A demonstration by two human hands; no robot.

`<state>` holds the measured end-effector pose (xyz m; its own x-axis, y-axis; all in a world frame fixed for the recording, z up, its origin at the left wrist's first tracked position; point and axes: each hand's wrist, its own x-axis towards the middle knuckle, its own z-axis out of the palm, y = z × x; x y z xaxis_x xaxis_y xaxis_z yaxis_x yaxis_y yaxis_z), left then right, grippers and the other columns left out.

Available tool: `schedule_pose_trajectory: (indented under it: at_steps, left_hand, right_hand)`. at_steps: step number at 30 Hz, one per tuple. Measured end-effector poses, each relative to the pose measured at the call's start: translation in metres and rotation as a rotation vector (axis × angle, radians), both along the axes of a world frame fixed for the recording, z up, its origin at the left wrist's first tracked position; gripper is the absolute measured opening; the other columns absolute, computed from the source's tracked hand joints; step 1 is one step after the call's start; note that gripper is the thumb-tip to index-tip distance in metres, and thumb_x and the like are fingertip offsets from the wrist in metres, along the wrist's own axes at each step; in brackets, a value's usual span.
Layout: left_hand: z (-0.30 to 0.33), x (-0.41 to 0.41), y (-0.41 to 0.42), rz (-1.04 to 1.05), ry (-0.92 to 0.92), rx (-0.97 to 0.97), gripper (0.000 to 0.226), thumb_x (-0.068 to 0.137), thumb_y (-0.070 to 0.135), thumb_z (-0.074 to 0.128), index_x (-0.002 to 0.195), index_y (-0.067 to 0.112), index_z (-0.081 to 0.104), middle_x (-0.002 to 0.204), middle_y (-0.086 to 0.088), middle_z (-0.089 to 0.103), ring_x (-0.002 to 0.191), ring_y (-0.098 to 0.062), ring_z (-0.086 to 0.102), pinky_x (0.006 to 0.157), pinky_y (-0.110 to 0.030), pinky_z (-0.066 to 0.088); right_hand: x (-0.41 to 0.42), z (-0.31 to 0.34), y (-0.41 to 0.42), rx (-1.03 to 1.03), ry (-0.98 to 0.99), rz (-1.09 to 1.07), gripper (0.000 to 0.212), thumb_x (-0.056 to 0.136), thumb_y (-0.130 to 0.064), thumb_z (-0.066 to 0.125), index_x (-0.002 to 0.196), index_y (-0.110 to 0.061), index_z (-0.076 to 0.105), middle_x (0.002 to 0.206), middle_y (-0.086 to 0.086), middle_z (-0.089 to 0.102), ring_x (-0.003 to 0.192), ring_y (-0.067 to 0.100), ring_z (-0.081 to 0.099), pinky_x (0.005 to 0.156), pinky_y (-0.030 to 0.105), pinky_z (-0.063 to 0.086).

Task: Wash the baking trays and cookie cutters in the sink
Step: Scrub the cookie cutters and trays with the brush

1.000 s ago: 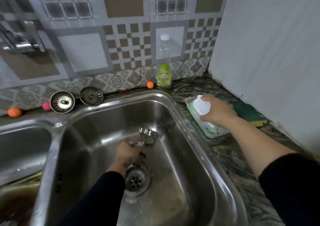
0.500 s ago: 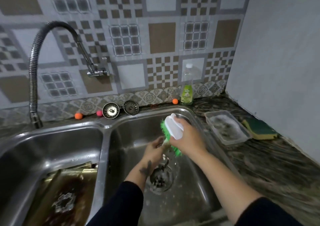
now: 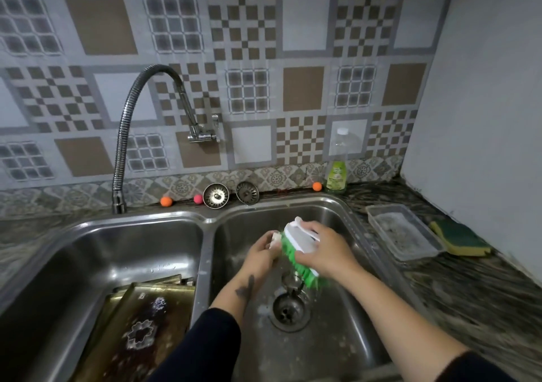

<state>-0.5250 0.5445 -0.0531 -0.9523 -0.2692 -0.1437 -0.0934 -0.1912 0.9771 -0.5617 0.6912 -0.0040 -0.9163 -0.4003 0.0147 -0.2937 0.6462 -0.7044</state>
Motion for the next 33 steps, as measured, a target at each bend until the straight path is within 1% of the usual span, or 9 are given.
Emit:
schedule_pose_trajectory:
  at_steps: [2, 6, 8, 14, 18, 21, 24, 28, 33]
  left_hand:
    - [0.008, 0.002, 0.01, -0.021, -0.004, 0.067, 0.02, 0.102, 0.006, 0.041, 0.101, 0.01, 0.06, 0.073, -0.003, 0.058, 0.055, -0.004, 0.054, 0.054, -0.016, 0.046]
    - [0.011, 0.002, 0.004, 0.058, 0.002, 0.386, 0.02, 0.102, 0.006, 0.04, 0.116, 0.004, 0.053, 0.088, -0.014, 0.065, 0.071, -0.02, 0.067, 0.057, -0.029, 0.056]
    - [0.011, 0.004, 0.003, 0.027, 0.003, 0.445, 0.022, 0.102, 0.008, 0.04, 0.12, 0.003, 0.052, 0.097, -0.018, 0.065, 0.08, -0.025, 0.067, 0.058, -0.031, 0.057]
    - [0.017, -0.007, 0.003, 0.055, 0.032, 0.456, 0.017, 0.101, 0.013, 0.042, 0.114, 0.007, 0.052, 0.098, -0.017, 0.064, 0.085, -0.026, 0.063, 0.076, -0.037, 0.055]
    - [0.013, -0.008, 0.003, 0.032, 0.026, 0.413, 0.018, 0.102, 0.013, 0.043, 0.117, 0.013, 0.052, 0.093, -0.012, 0.067, 0.075, -0.021, 0.067, 0.066, -0.033, 0.057]
    - [0.007, -0.006, 0.004, 0.053, 0.045, 0.334, 0.023, 0.1, 0.007, 0.046, 0.121, 0.013, 0.05, 0.102, -0.015, 0.063, 0.083, -0.023, 0.064, 0.073, -0.034, 0.054]
    - [0.002, -0.004, -0.006, 0.071, 0.068, 0.312, 0.021, 0.097, 0.0, 0.047, 0.114, 0.012, 0.052, 0.103, -0.015, 0.06, 0.083, -0.022, 0.06, 0.075, -0.033, 0.051]
    - [0.001, -0.003, -0.002, -0.02, 0.084, 0.279, 0.025, 0.097, -0.002, 0.047, 0.118, 0.009, 0.056, 0.105, -0.016, 0.064, 0.089, -0.024, 0.063, 0.08, -0.032, 0.054]
    - [-0.001, -0.006, -0.017, 0.015, 0.08, 0.313, 0.02, 0.098, 0.002, 0.047, 0.114, 0.01, 0.057, 0.101, -0.013, 0.064, 0.087, -0.022, 0.062, 0.085, -0.033, 0.051]
  right_hand:
    - [-0.005, 0.004, -0.003, -0.055, 0.001, -0.083, 0.07, 0.071, -0.029, 0.074, 0.136, -0.029, 0.047, 0.128, -0.001, 0.059, 0.108, 0.021, 0.059, 0.084, 0.03, 0.05]
    - [0.0, 0.005, -0.003, 0.029, -0.005, 0.018, 0.07, 0.072, -0.03, 0.073, 0.136, -0.03, 0.046, 0.127, -0.003, 0.058, 0.106, 0.021, 0.059, 0.08, 0.028, 0.049]
    - [0.002, 0.003, -0.004, 0.068, 0.037, -0.003, 0.07, 0.072, -0.032, 0.071, 0.136, -0.034, 0.043, 0.122, -0.001, 0.06, 0.103, 0.023, 0.061, 0.079, 0.031, 0.051]
    - [-0.003, 0.004, -0.005, 0.035, -0.006, -0.033, 0.072, 0.073, -0.03, 0.072, 0.138, -0.03, 0.043, 0.126, 0.0, 0.058, 0.104, 0.022, 0.06, 0.072, 0.028, 0.052]
    - [-0.003, 0.004, -0.012, -0.019, 0.01, -0.067, 0.074, 0.068, -0.034, 0.072, 0.136, -0.035, 0.045, 0.125, -0.003, 0.058, 0.102, 0.02, 0.06, 0.077, 0.031, 0.053]
    - [-0.004, 0.001, -0.013, 0.015, -0.022, -0.043, 0.076, 0.066, -0.034, 0.073, 0.136, -0.035, 0.044, 0.126, -0.003, 0.058, 0.103, 0.02, 0.06, 0.08, 0.032, 0.053]
    - [-0.003, -0.001, -0.011, 0.031, -0.078, 0.055, 0.078, 0.064, -0.029, 0.075, 0.136, -0.034, 0.046, 0.126, -0.004, 0.056, 0.101, 0.018, 0.06, 0.071, 0.031, 0.056]
    - [-0.01, 0.001, -0.012, -0.091, -0.092, -0.042, 0.076, 0.065, -0.027, 0.075, 0.136, -0.03, 0.048, 0.128, -0.003, 0.057, 0.101, 0.019, 0.061, 0.07, 0.029, 0.054]
    - [-0.005, 0.001, -0.02, -0.145, -0.168, 0.015, 0.075, 0.064, -0.026, 0.076, 0.134, -0.032, 0.05, 0.124, -0.003, 0.058, 0.095, 0.018, 0.063, 0.061, 0.025, 0.054]
